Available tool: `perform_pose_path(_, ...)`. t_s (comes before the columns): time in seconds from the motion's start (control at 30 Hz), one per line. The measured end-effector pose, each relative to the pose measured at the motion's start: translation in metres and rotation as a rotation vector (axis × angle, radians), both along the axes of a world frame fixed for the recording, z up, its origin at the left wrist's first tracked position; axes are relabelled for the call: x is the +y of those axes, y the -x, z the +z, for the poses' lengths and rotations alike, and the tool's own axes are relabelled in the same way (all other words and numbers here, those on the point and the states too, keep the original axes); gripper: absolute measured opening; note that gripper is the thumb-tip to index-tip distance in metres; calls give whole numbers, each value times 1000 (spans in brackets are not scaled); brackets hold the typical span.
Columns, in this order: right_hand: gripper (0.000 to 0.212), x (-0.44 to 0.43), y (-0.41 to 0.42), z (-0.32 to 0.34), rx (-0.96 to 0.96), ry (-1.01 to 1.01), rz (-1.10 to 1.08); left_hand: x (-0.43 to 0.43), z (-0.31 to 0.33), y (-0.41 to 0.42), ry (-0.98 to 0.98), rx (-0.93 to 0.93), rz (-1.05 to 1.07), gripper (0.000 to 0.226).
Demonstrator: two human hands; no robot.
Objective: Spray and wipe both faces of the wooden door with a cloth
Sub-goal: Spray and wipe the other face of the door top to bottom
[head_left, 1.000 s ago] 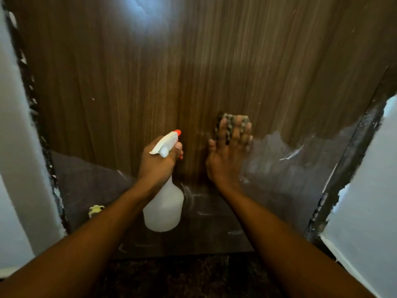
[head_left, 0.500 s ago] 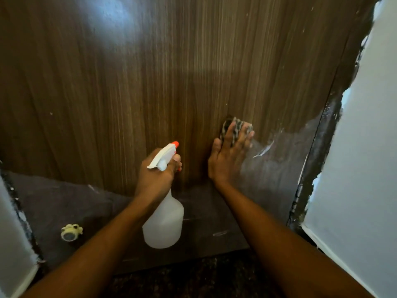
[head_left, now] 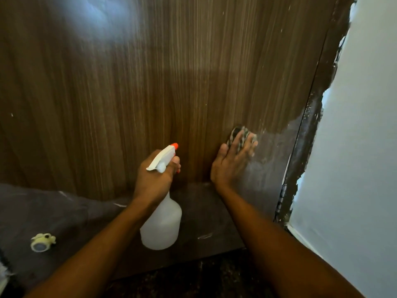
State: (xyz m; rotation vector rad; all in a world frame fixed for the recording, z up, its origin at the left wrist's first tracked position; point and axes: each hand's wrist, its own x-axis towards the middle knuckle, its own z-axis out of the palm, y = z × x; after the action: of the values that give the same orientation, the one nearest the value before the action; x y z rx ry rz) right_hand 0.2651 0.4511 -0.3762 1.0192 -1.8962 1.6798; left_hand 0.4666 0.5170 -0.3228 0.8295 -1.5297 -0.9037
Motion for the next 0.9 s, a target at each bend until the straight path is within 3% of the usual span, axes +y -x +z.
perform_pose_path(0.07,63,-7,-6,25,-59,32,-24,-1,-1,9,4,-18,1,38)
perform_pose_path(0.1,62,-9,-8,27,6,30,-46,-1,-1,15,7,-28,0,40)
perform_pose_path(0.2,57,-9,-5,2,500,-41,17,-2,0,29,1,-25,-9,44)
perform_pose_path(0.27,58,0,11,-27,704,-79,99,0,1,40,-18,4,-9,43)
perform_pose_path(0.33,61,11,27,-56,697,-106,97,1,1,45,-15,23,-16,40)
perform_pose_path(0.4,65,22,51,-71,551,-133,39,2,-1,57,-7,11,-32,34)
perform_pose_path(0.5,66,17,80,-38,180,-111,-43,-3,-9,68,-53,35,-51,41)
perform_pose_path(0.6,63,2,82,12,36,-27,-60,-5,-15,75,-70,38,-79,61)
perform_pose_path(0.67,60,1,72,16,147,-50,-32,-5,-16,79,-30,39,-79,59)
perform_pose_path(0.8,60,13,86,-40,631,-108,78,0,-14,98,-1,16,-109,36)
perform_pose_path(0.9,61,20,117,-61,675,-140,108,7,-15,109,-44,67,-132,46)
